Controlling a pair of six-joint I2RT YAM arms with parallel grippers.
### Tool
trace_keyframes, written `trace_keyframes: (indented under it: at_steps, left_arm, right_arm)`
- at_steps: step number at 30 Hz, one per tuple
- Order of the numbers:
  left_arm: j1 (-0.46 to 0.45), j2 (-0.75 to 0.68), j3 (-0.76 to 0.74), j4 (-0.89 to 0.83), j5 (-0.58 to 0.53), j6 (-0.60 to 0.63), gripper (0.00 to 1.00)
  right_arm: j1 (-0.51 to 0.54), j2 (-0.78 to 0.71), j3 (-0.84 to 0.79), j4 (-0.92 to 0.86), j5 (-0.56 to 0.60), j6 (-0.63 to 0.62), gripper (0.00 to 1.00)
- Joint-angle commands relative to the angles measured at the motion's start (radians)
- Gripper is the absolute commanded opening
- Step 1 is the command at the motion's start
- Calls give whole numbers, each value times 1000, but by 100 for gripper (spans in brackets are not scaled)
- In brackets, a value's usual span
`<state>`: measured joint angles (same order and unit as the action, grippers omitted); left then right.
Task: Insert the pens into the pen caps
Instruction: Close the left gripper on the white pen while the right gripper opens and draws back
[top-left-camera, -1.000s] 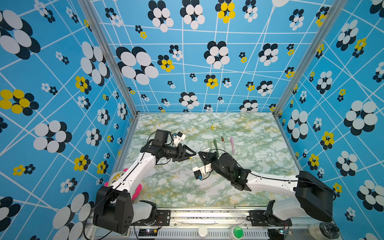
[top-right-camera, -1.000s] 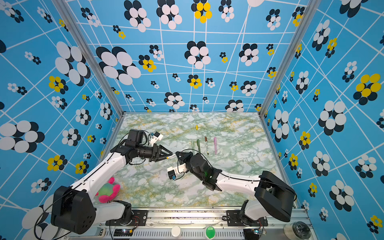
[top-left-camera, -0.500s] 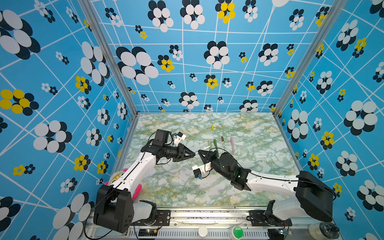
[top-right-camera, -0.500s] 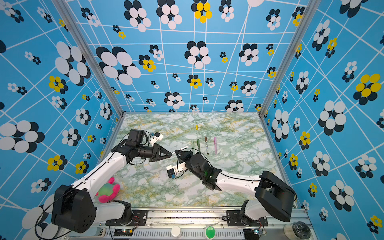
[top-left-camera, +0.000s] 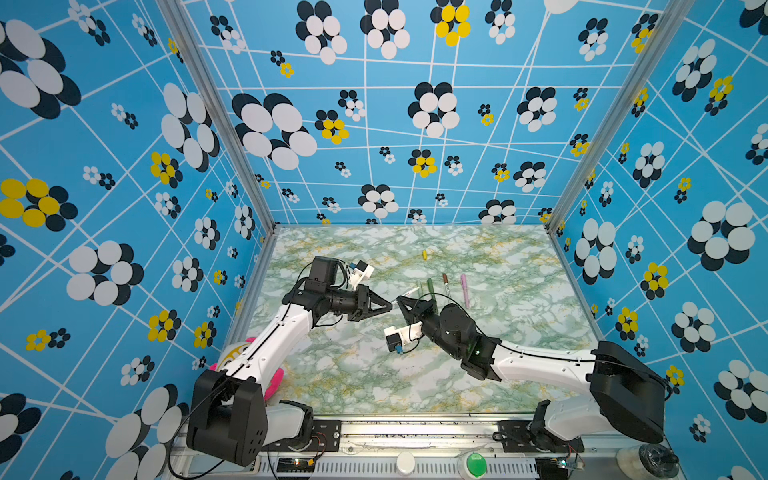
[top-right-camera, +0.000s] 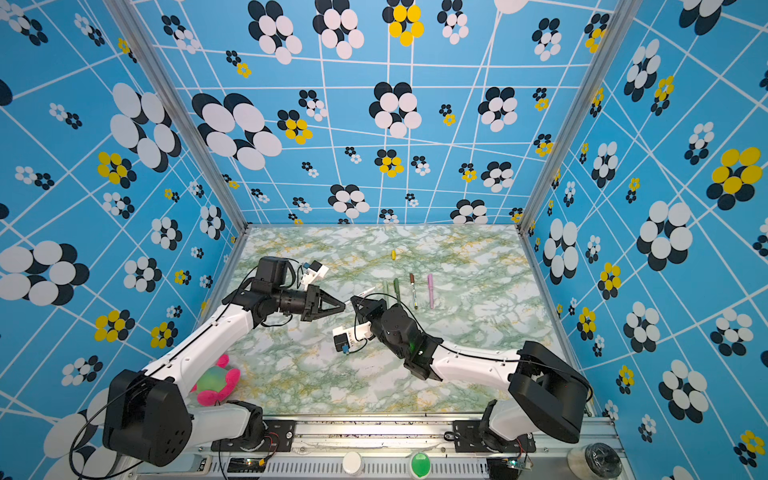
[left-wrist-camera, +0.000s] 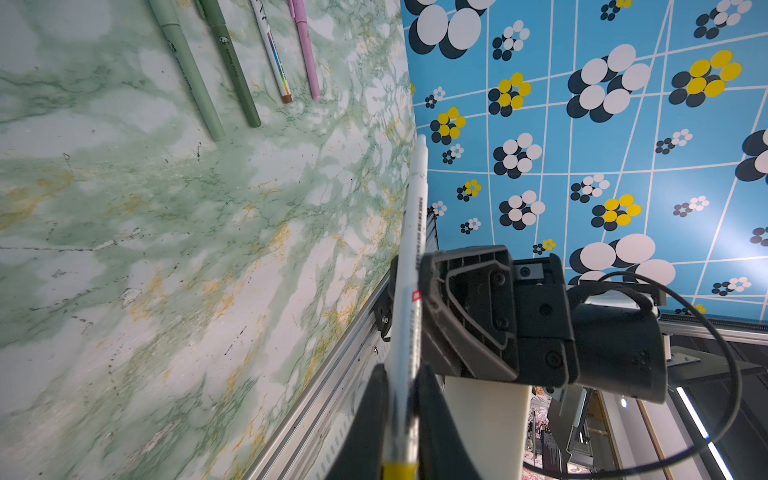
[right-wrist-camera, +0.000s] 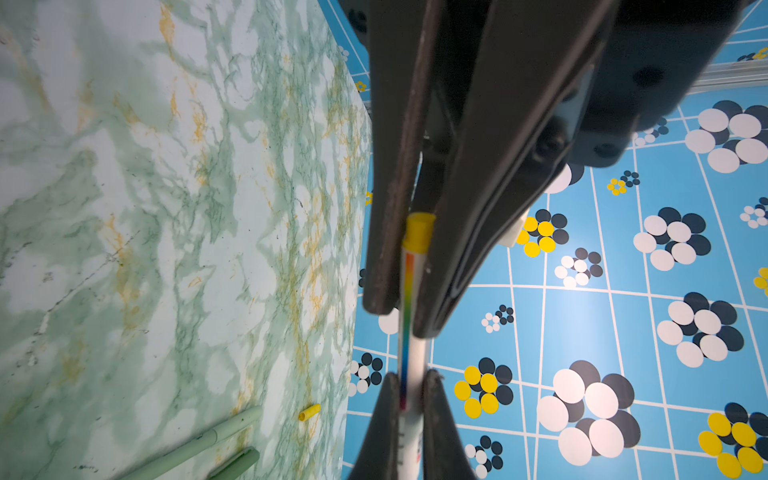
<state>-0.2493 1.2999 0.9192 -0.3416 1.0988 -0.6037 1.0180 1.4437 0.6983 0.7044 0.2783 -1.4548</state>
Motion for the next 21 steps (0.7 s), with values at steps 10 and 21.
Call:
trace_keyframes:
  at_steps: [10,21]
  left_arm:
    - [7,-17,-7,101,-72,-52,0]
    - [16,-73,-11,223,-232,-76,0]
  right_arm:
    - [5,18,21,88,16,1,48]
    - [0,-137,-13,58,25,360,57]
